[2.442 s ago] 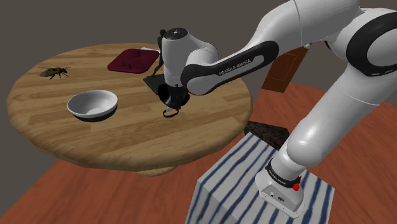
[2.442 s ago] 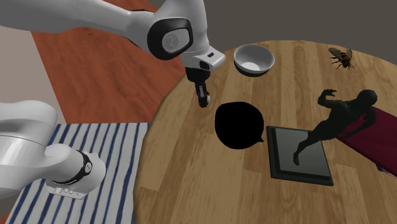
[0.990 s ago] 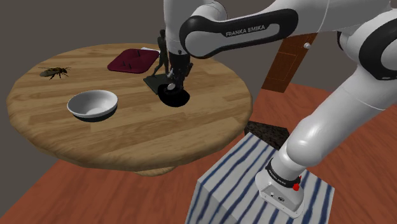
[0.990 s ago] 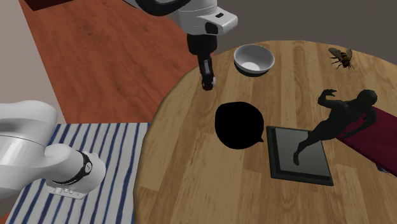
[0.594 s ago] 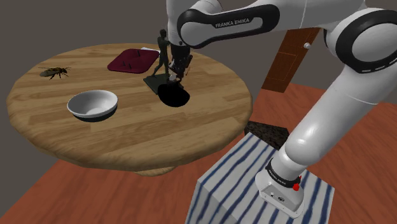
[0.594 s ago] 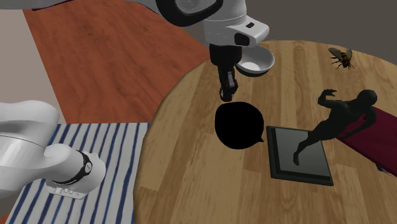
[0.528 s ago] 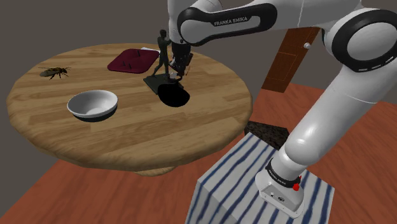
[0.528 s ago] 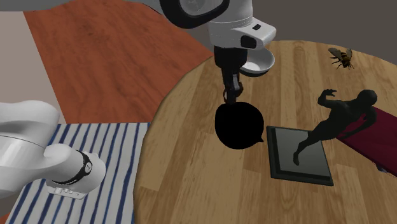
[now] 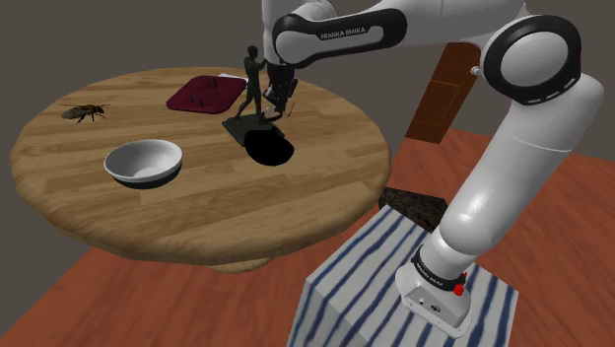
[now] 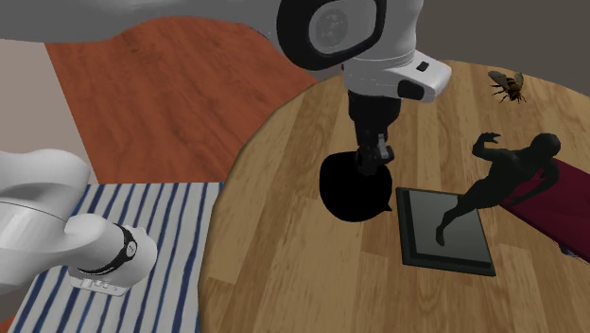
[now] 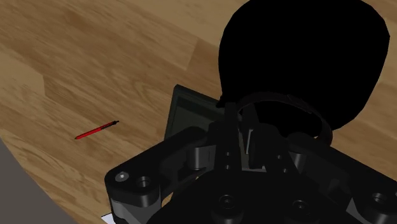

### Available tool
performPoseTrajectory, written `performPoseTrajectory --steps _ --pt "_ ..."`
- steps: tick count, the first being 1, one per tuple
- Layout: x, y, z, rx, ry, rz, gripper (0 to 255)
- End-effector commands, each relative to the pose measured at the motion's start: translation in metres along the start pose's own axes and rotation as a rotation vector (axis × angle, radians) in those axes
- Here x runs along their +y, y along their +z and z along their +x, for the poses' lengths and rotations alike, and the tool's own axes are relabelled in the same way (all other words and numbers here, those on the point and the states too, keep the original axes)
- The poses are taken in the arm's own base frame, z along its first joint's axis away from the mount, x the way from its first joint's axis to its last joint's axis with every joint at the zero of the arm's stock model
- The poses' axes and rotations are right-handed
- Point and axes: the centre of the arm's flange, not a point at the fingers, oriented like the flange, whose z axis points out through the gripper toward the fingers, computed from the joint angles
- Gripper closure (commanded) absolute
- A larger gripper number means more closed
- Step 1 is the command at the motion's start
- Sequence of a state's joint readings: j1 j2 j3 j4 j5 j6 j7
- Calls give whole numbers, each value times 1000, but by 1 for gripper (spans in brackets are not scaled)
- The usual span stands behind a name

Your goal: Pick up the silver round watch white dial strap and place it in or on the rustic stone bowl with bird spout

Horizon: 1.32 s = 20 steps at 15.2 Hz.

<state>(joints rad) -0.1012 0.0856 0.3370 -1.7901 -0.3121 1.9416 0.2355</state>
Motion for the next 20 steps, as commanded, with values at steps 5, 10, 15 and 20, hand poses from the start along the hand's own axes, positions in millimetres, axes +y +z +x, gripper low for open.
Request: performPoseTrajectory --steps 5,10,15,20 --pt "-7 31 -4 1 0 0 255" --pt "-13 56 -7 1 0 0 255" --pt "-16 68 -8 1 0 0 255" --pt "-16 68 -8 0 0 0 255"
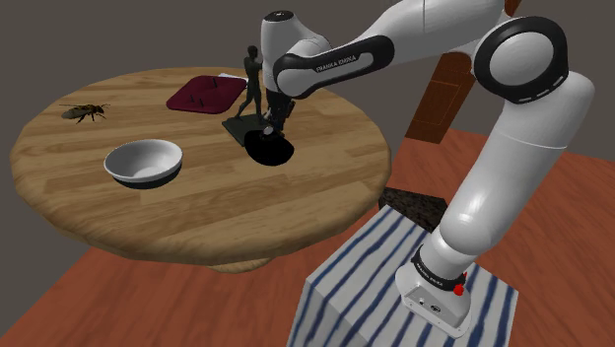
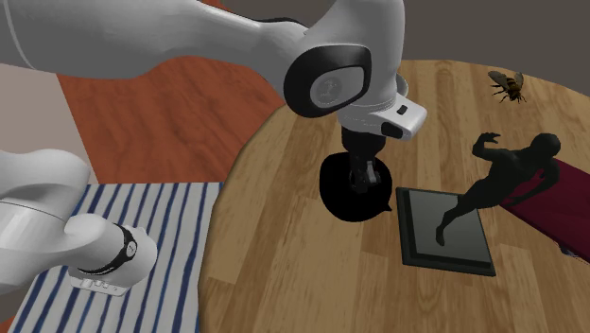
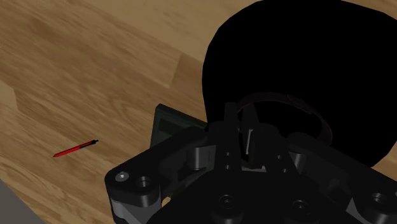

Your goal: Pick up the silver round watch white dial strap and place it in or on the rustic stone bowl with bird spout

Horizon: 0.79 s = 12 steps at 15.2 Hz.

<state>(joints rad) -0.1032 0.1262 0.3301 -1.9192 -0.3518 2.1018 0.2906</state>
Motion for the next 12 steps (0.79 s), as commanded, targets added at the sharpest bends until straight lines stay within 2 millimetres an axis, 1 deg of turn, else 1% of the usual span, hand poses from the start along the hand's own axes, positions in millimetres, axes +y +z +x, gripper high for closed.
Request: performPoseTrajectory --steps 1,6,9,10,12 --pt "0 0 0 0 0 0 0" --pt "0 0 0 0 0 0 0" --pt "0 -40 0 0 0 0 0" --pt "0 -50 0 0 0 0 0" --pt "0 -50 0 0 0 0 0"
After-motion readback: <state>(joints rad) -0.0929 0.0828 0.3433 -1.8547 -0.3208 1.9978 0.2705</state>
